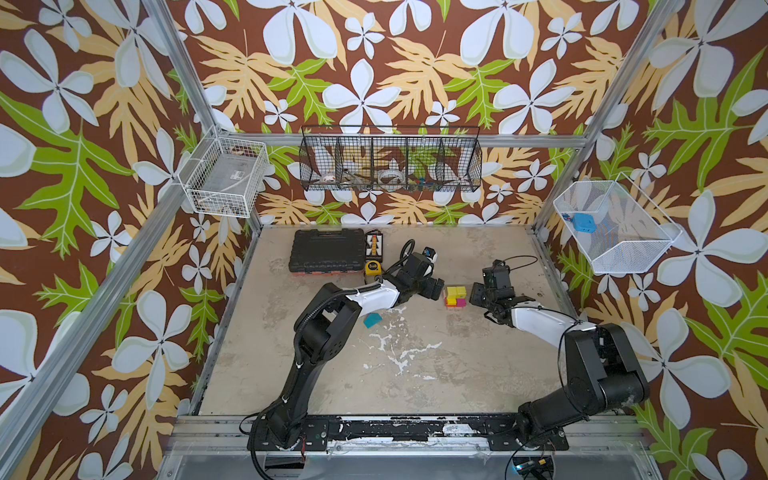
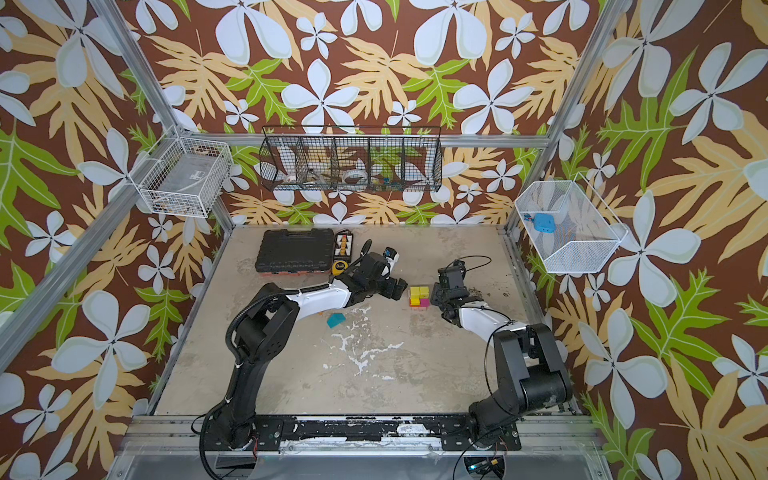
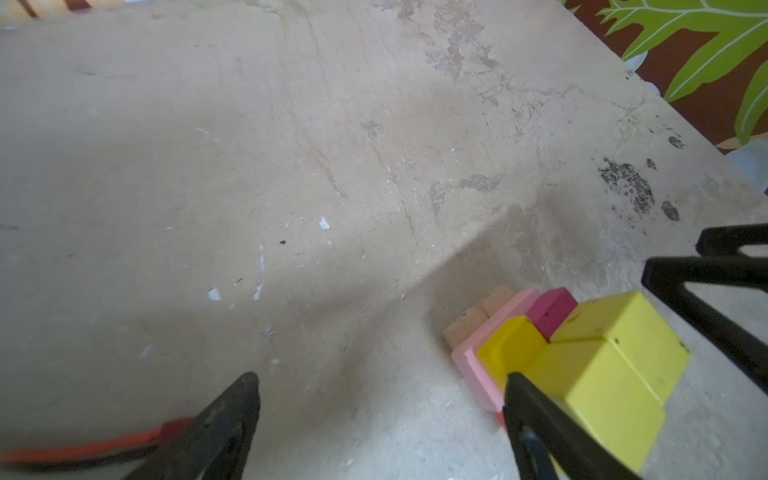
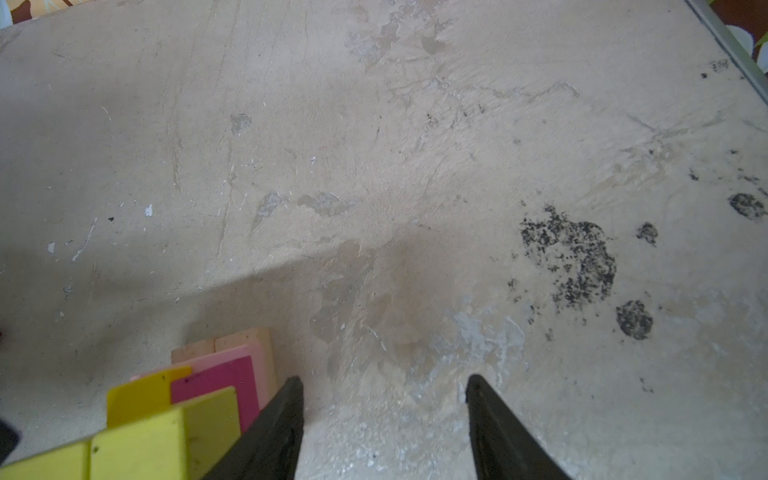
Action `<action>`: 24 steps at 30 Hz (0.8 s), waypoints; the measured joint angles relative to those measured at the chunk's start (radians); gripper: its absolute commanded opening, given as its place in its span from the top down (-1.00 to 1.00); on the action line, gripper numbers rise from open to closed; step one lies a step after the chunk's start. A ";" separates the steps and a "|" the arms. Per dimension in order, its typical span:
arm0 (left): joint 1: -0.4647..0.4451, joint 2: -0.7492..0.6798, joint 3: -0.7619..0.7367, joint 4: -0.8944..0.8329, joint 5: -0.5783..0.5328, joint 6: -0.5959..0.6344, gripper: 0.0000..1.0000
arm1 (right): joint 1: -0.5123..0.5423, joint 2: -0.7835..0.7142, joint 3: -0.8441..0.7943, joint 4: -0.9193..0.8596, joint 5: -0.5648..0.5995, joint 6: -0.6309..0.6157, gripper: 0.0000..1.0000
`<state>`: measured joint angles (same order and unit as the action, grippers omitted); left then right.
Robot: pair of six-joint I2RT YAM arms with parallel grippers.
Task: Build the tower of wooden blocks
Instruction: 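Move the left gripper down to the orange block and grasp it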
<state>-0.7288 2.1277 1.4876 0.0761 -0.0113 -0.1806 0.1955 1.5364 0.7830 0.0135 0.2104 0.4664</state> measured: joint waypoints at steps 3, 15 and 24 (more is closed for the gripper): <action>0.019 -0.162 -0.172 0.048 -0.060 0.008 -0.88 | 0.000 -0.013 -0.009 0.000 0.003 0.000 -0.28; 0.228 -0.615 -0.830 0.238 -0.223 -0.031 -0.96 | 0.008 -0.001 0.003 -0.001 0.007 0.000 -0.26; 0.295 -0.480 -0.780 0.254 -0.168 -0.049 -0.88 | 0.014 0.011 0.012 -0.006 0.016 0.000 -0.25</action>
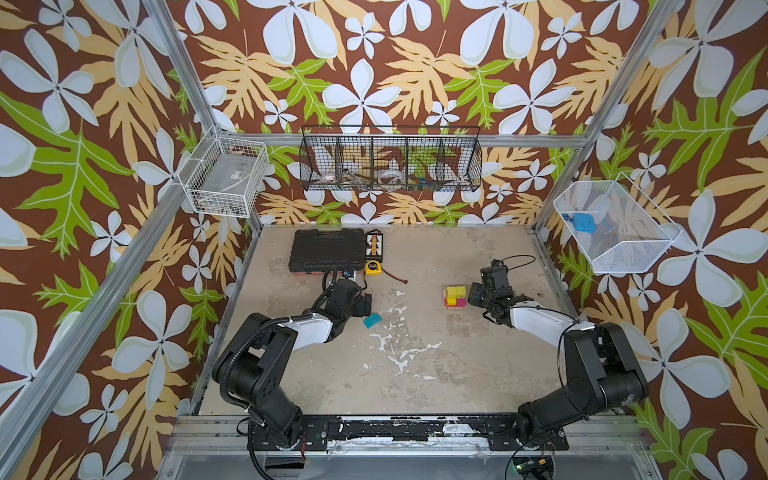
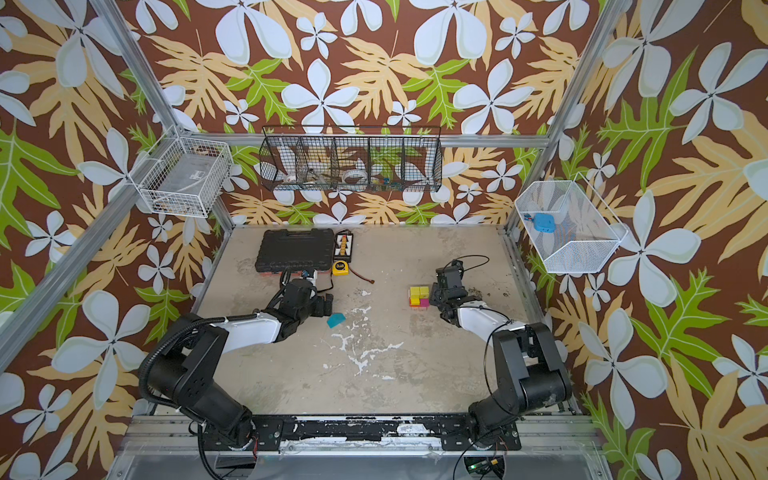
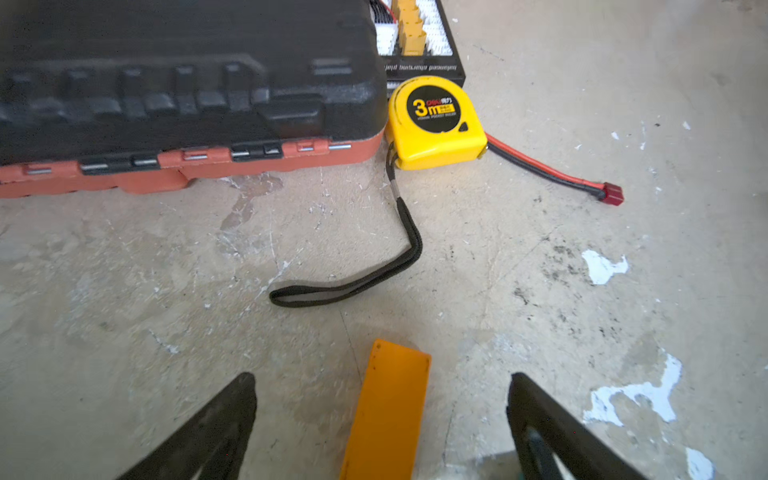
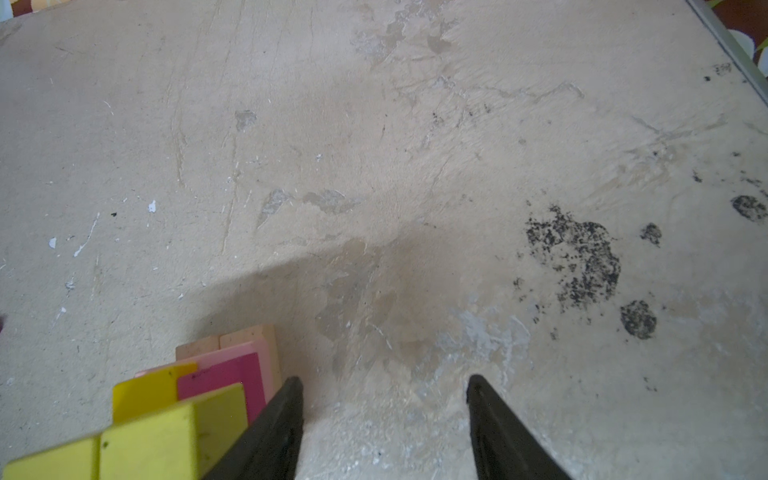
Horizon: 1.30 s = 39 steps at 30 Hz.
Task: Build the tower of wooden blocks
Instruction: 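Move the left gripper down to the orange block and grasp it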
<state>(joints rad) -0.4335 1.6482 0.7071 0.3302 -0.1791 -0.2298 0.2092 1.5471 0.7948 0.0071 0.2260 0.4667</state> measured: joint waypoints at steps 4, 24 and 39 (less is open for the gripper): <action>0.003 0.056 0.058 -0.022 0.010 0.000 -0.76 | 0.000 0.003 0.003 0.000 0.007 0.000 -0.25; 0.003 0.090 0.084 -0.138 0.048 -0.002 -0.31 | 0.001 0.007 0.006 -0.001 0.009 0.000 -0.25; 0.003 0.103 0.094 -0.139 0.072 0.005 0.40 | 0.001 0.009 0.010 -0.003 0.009 0.000 -0.24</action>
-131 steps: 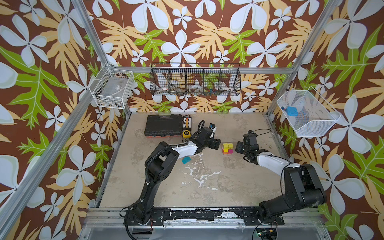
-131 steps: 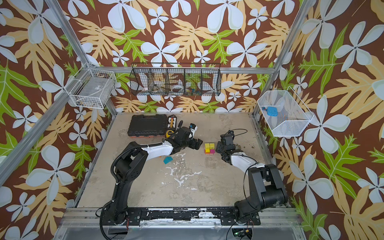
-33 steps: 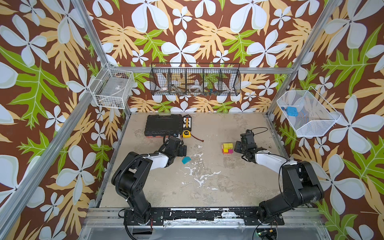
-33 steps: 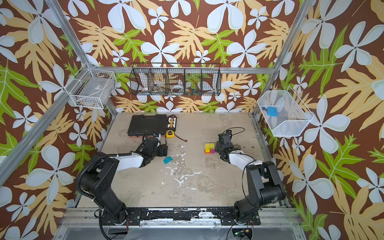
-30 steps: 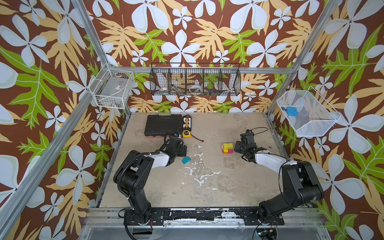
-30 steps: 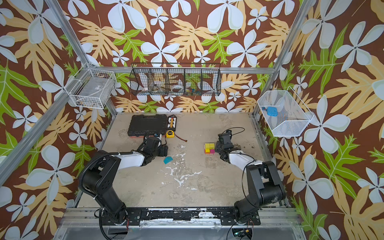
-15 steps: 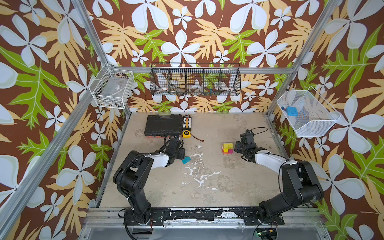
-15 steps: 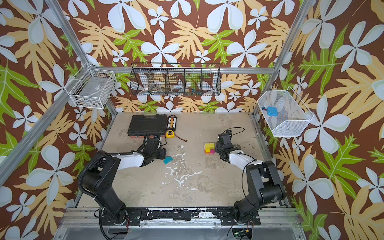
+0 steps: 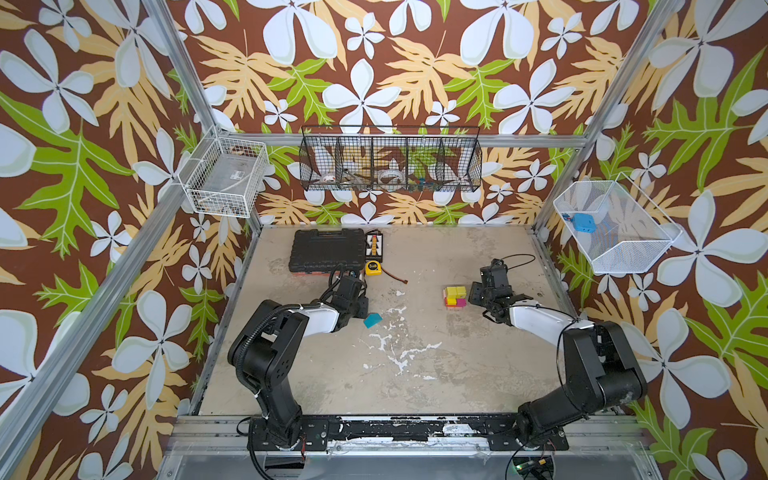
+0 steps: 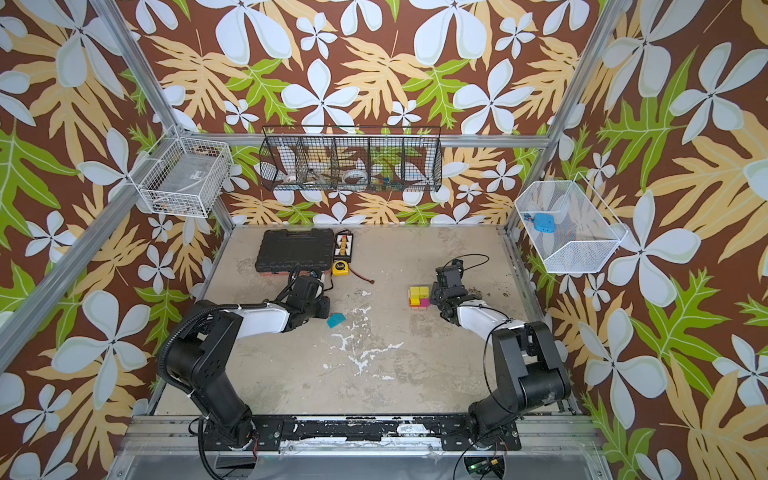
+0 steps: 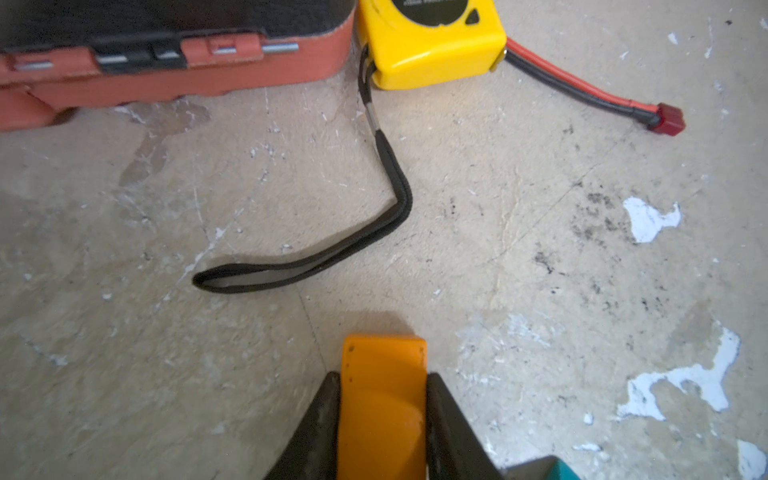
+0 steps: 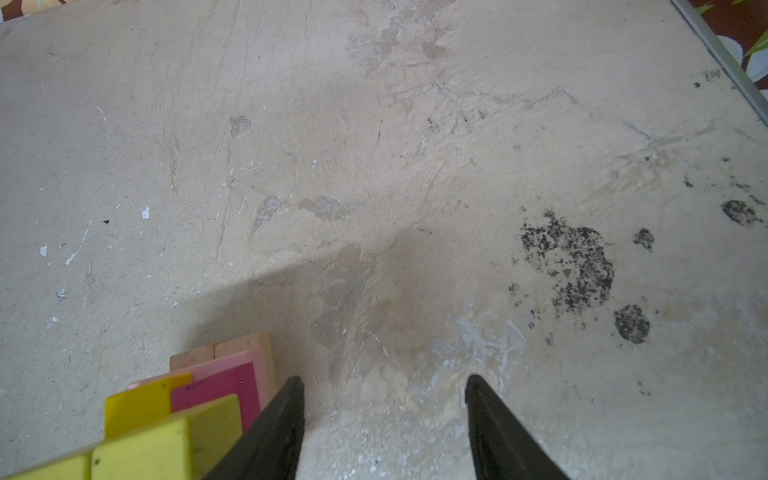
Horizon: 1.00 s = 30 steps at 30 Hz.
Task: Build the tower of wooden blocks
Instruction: 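Move the left gripper down to the orange block and grasp it, then carry the orange block over the tower with the left gripper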
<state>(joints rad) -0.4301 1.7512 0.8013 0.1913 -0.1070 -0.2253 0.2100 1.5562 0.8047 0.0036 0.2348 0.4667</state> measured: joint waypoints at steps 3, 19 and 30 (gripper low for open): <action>0.000 0.000 0.000 0.000 0.002 0.000 0.46 | 0.000 0.000 0.000 0.000 0.000 0.000 -0.24; -0.015 -0.092 0.016 -0.013 0.015 0.022 0.68 | -0.021 -0.098 -0.045 -0.017 -0.003 0.009 -0.15; -0.152 -0.127 0.173 -0.015 0.040 0.059 0.72 | -0.066 -0.556 0.003 -0.286 -0.126 0.206 -0.40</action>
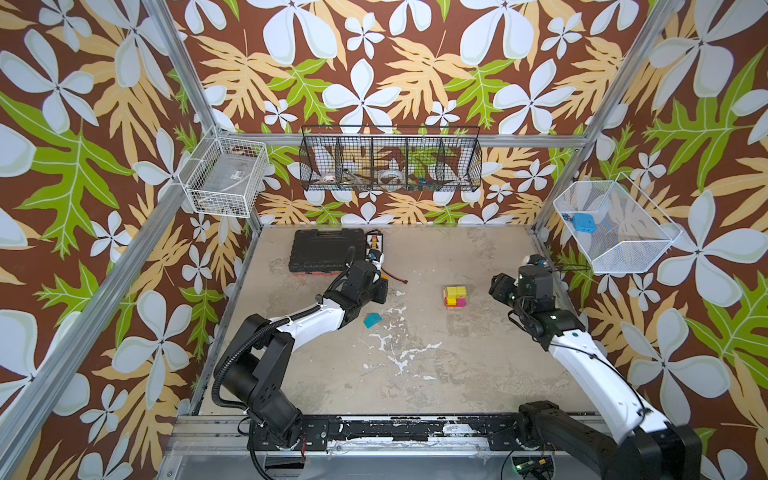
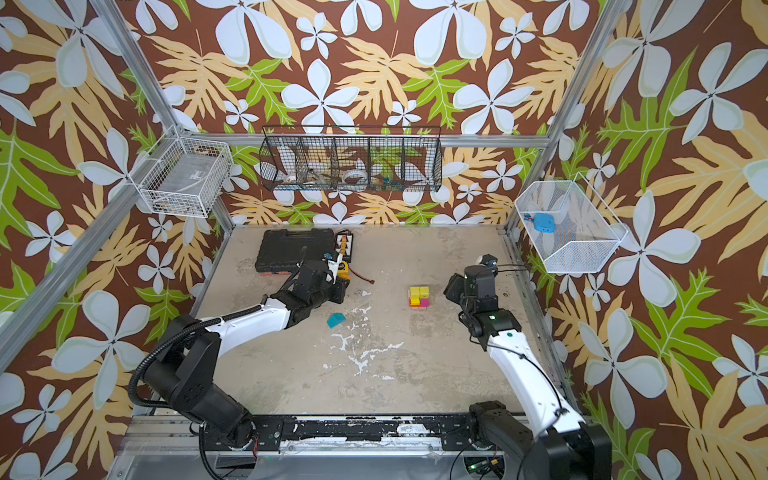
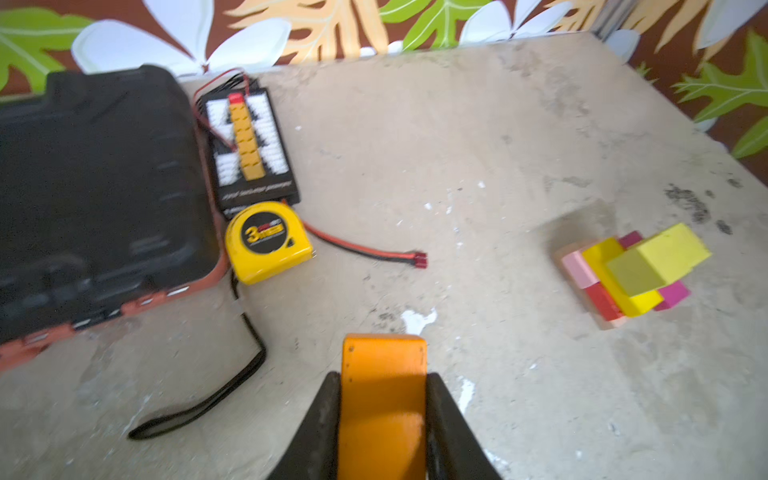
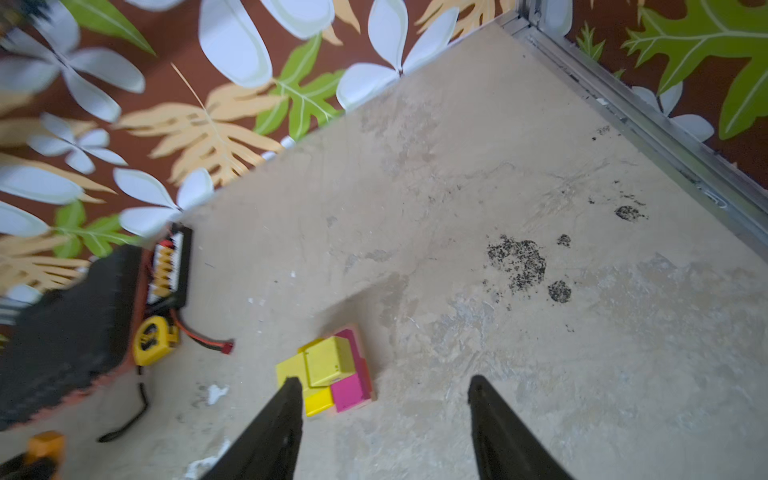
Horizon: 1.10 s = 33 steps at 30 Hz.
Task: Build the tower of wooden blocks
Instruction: 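Carry the orange block over the tower with the left gripper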
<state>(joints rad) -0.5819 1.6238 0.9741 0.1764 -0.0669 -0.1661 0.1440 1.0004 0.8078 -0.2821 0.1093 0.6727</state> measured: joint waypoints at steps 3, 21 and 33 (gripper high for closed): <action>-0.046 0.029 0.067 0.000 0.022 0.022 0.73 | 0.000 -0.116 0.000 -0.058 -0.039 0.080 -0.37; -0.140 0.301 0.447 -0.098 0.235 0.280 0.85 | 0.021 -0.330 -0.106 -0.107 -0.050 0.075 -0.68; -0.188 0.446 0.742 -0.327 0.385 0.553 0.97 | -0.095 -0.183 -0.278 0.128 0.105 -0.089 -0.69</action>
<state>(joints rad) -0.7704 2.0701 1.7157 -0.1501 0.3180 0.3870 0.0494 0.8169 0.5293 -0.1543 0.2138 0.5838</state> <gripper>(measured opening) 0.324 0.845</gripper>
